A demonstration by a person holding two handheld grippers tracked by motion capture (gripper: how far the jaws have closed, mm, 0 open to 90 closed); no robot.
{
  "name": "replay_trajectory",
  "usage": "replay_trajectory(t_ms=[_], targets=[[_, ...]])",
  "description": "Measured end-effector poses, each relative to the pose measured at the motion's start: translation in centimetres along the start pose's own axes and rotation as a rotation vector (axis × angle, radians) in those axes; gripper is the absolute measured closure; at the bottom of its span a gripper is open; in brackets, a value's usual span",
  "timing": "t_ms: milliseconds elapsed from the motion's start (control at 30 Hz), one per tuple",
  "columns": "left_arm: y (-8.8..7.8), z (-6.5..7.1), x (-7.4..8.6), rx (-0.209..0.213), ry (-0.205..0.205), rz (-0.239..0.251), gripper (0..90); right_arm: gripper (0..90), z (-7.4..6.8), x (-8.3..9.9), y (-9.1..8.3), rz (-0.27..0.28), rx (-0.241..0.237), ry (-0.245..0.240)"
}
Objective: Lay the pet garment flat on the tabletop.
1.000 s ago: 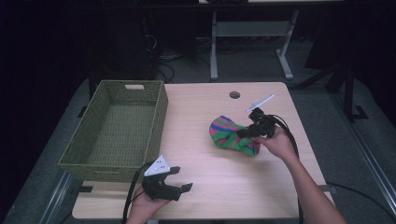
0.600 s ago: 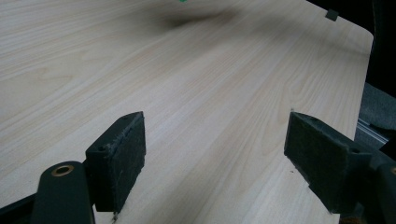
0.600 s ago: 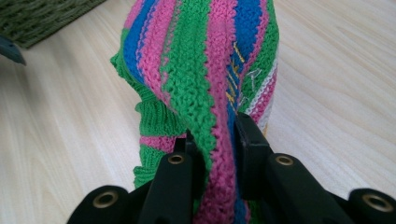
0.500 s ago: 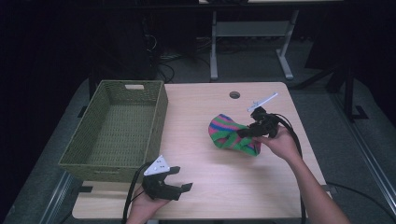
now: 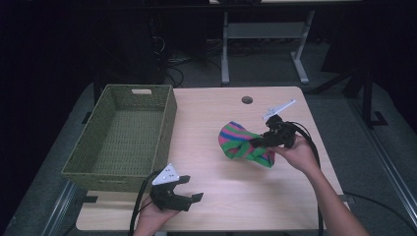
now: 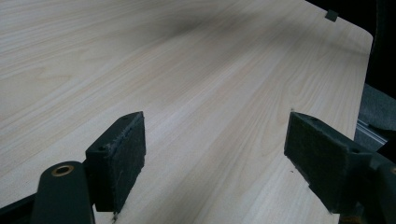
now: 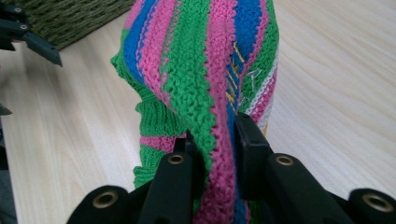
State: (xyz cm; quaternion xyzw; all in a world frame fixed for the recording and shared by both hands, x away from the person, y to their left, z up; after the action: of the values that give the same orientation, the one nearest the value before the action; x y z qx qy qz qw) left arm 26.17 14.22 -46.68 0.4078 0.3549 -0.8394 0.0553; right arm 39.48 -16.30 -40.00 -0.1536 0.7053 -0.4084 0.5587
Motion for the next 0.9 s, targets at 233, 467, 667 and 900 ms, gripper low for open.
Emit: replay_trajectory(t_ms=[233,467,667,900], targets=[[-0.1,-0.1,0.0,0.001,-0.004,0.002,20.4,77.8,-1.1,0.0,-0.3,0.017,-0.018,-0.023],[-0.1,0.0,0.0,0.0,0.002,0.001,20.4,77.8,-2.4,0.1,-0.5,0.028,-0.023,-0.053],[-0.1,-0.1,0.0,-0.002,-0.001,0.001,20.4,77.7,-3.6,0.2,-0.4,0.027,-0.032,-0.07],[-0.4,-0.2,-0.1,-0.005,-0.004,0.01,20.4,77.6,-4.4,0.4,-0.4,0.035,-0.043,-0.087]])
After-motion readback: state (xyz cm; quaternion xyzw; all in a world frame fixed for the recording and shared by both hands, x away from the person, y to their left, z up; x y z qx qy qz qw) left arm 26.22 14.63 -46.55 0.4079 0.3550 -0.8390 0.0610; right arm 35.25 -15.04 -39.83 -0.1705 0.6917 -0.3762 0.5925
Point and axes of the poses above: each handheld gripper's, and its own axes: y roughly forward along the jaws, x roughly out of its underside, z roughly to its right, the point moved 4 cm from there along y, roughly forward along the jaws, and after that the axes turned 15 degrees about -y, right-handed, at the moved point
